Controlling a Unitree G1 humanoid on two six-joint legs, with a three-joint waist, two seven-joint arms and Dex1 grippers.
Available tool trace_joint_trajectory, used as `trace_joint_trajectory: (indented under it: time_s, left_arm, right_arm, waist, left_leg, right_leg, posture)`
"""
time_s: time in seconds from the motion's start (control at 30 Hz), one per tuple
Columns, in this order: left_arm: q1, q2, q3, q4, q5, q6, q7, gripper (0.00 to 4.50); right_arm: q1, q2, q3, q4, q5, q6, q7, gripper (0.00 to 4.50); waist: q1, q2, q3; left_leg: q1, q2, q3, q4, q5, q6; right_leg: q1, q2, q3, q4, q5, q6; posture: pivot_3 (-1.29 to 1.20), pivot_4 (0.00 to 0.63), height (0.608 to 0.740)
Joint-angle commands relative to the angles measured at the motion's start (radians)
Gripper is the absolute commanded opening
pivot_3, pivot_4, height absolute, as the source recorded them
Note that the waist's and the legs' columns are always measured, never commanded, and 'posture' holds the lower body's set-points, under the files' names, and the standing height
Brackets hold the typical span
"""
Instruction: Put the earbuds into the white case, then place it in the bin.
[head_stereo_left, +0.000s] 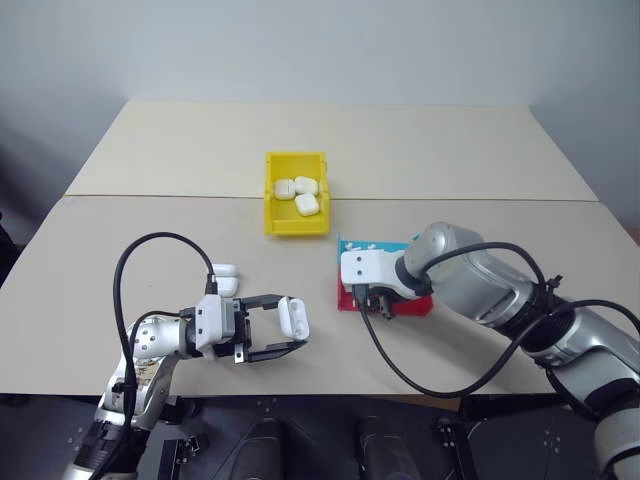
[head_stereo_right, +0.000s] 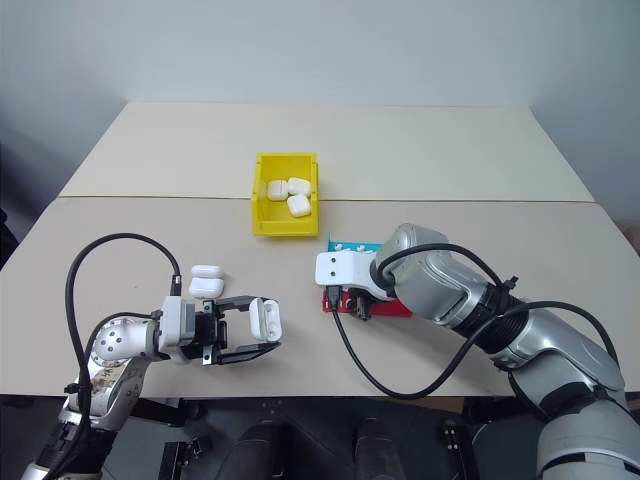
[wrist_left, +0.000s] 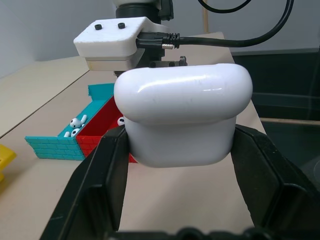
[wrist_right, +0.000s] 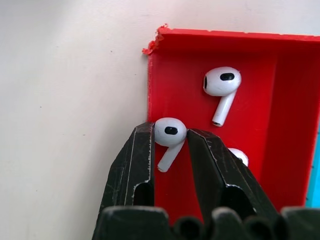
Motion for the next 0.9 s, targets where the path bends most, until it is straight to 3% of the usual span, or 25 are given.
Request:
trace_joint_trajectory:
  time_s: [0.03, 0.63, 0.9]
  left_arm:
    - [-0.005, 0.003, 0.000, -0.020, -0.007, -0.003, 0.006, 2.76]
    - [-0.037, -0.008, -0.005, -0.029, -0.024, 0.024, 0.016, 2.76]
    - [-0.068, -0.019, -0.007, -0.039, -0.052, 0.061, 0.015, 2.76]
  right_arm:
    - [-0.001, -0.002, -0.017, -0.017, -0.017, -0.012, 0.005, 1.25]
    - [-0.008, -0.013, -0.058, -0.049, -0.013, 0.010, 0.001, 1.25]
    - [-0.011, -0.066, -0.188, -0.165, 0.043, 0.094, 0.009, 1.25]
  waist:
    - [0.000, 0.000, 0.000]
    - [0.000, 0.000, 0.000]
    - [0.002, 0.000, 0.000]
  left_leg:
    - [0.000, 0.000, 0.000, 0.000, 0.000, 0.000]
    - [0.000, 0.000, 0.000, 0.000, 0.000, 0.000]
    - [0.000, 0.000, 0.000, 0.000, 0.000, 0.000]
  right_leg:
    - [0.000, 0.000, 0.000, 0.000, 0.000, 0.000]
    - [0.000, 0.000, 0.000, 0.000, 0.000, 0.000]
    - [0.000, 0.000, 0.000, 0.000, 0.000, 0.000]
  posture:
    - [0.00, 0.150, 0.740]
    - [0.00, 0.150, 0.740]
    - [0.00, 0.150, 0.740]
